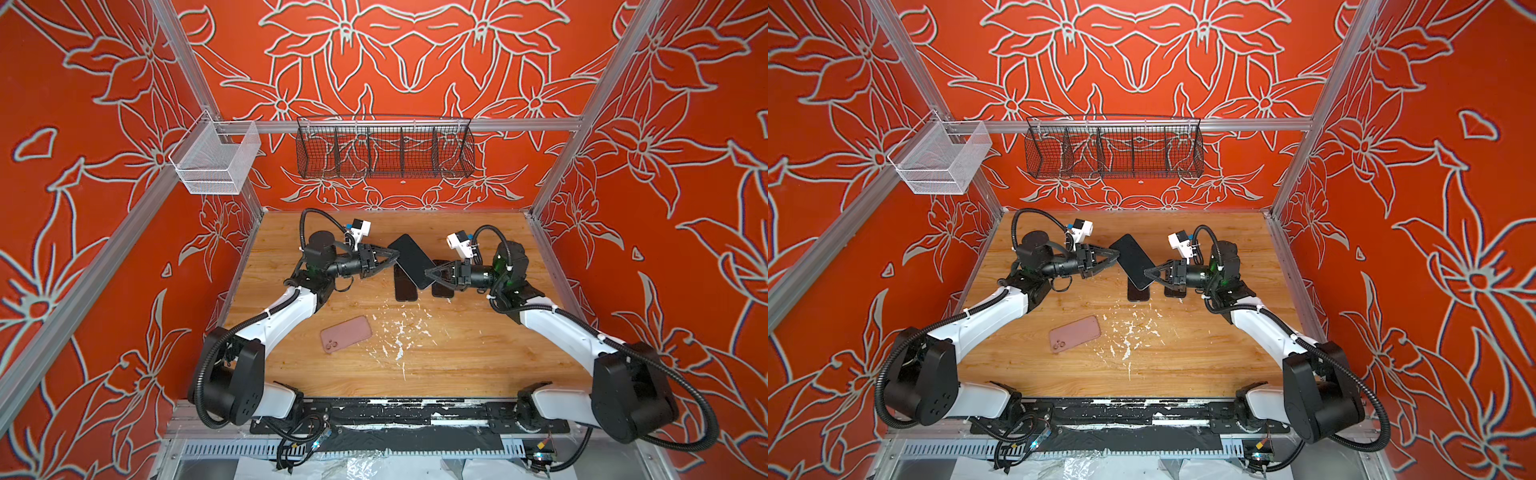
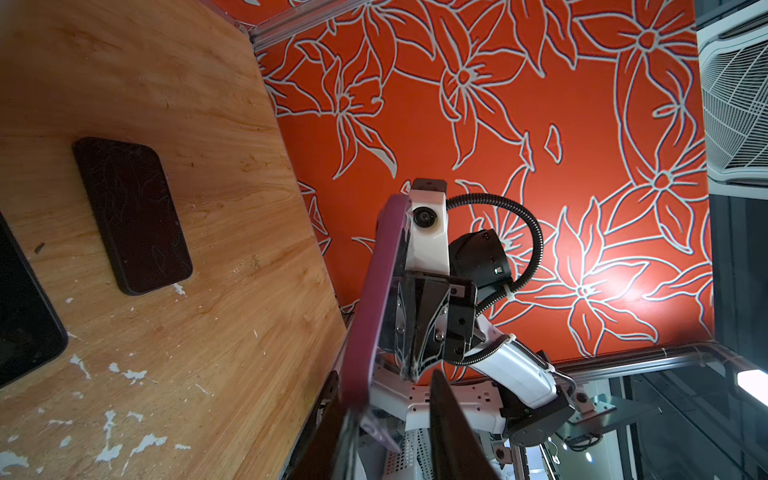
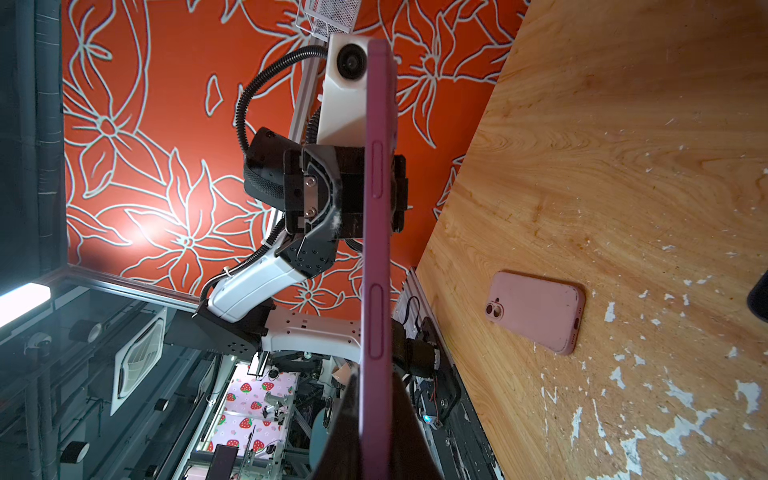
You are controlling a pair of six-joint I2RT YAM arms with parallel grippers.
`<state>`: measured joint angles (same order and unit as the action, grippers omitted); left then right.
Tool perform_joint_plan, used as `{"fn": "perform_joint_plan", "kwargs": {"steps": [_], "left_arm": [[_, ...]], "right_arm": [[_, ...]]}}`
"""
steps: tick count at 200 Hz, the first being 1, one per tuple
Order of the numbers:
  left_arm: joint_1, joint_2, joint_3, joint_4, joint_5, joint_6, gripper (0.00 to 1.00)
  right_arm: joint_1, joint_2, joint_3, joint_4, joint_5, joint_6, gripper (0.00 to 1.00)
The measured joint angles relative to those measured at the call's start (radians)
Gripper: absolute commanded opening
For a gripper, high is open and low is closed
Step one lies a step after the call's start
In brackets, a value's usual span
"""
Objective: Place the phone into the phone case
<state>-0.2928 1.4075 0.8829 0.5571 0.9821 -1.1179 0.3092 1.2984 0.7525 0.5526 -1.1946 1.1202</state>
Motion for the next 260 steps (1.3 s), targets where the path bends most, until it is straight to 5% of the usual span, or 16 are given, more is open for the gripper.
{"fn": "perform_joint_plan", "kwargs": {"steps": [30,121,152,182,260], "left_arm": [[-0.017,0.022,0.000,0.053,-0.012,-0.011,0.29],[-0.030,0.070,-0.003,0.217,-0.028,-0.116,0.02],[-0.032,0.044,-0.020,0.216,-0.045,-0.114,0.00],[-0.037,0.022,-0.032,0.214,-0.072,-0.116,0.00],[-0.058,-0.125,-0.061,0.062,-0.378,-0.118,0.00]], "right_arm": [[0.001,0.002,-0.003,0.016,0.002,0.014,0.00],[0.002,0.003,-0.010,0.062,0.005,0.025,0.00],[0.003,0.018,-0.010,0.088,0.012,0.046,0.31],[0.004,0.029,-0.013,0.104,0.052,0.069,0.50],[0.015,-0.220,-0.172,0.132,0.370,0.110,0.73]]}}
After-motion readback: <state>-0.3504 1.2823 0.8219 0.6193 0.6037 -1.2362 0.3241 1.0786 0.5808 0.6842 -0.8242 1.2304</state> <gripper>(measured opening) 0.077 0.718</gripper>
